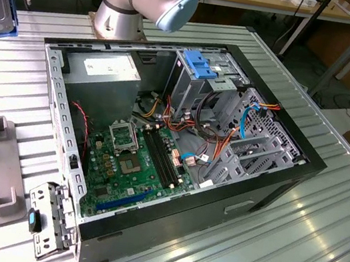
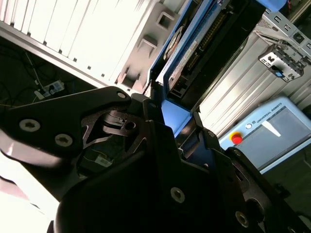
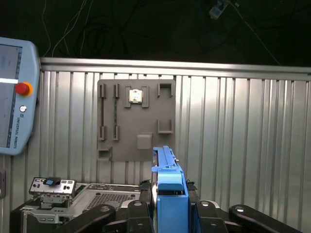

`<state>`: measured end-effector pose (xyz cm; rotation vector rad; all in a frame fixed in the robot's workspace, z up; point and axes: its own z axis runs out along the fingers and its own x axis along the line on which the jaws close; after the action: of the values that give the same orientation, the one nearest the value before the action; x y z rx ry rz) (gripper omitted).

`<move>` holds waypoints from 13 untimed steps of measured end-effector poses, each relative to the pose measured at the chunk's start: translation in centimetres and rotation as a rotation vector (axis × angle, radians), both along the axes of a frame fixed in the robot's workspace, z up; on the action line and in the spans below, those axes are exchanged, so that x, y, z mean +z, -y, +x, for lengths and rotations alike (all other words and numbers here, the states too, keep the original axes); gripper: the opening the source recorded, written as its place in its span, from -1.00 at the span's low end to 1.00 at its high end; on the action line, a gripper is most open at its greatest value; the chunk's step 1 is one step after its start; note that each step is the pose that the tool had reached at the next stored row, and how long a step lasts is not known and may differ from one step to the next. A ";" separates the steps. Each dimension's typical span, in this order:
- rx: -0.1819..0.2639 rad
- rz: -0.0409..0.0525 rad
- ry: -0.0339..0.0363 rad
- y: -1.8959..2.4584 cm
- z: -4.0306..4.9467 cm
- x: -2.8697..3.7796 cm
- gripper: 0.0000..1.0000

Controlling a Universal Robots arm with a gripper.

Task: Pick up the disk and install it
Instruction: 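Pick up the disk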

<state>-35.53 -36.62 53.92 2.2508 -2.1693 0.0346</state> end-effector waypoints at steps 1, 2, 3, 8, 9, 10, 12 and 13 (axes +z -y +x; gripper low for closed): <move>0.000 -0.0001 -0.0001 0.00 0.08 0.00 -0.26; 0.000 -0.0002 0.0000 0.00 0.20 0.00 -0.26; 0.000 -0.0003 0.0000 0.00 0.43 0.00 -0.26; 0.000 -0.0007 -0.0001 0.00 1.07 0.00 -0.26; 0.000 -0.0008 0.0000 0.00 1.19 0.00 -0.26; 0.000 -0.0010 0.0000 0.00 1.38 0.00 -0.26; 0.000 -0.0013 0.0000 0.00 1.76 0.00 -0.26; 0.000 -0.0014 -0.0001 0.00 1.91 0.00 -0.26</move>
<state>-33.62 -36.62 53.92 2.2500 -2.1686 0.0361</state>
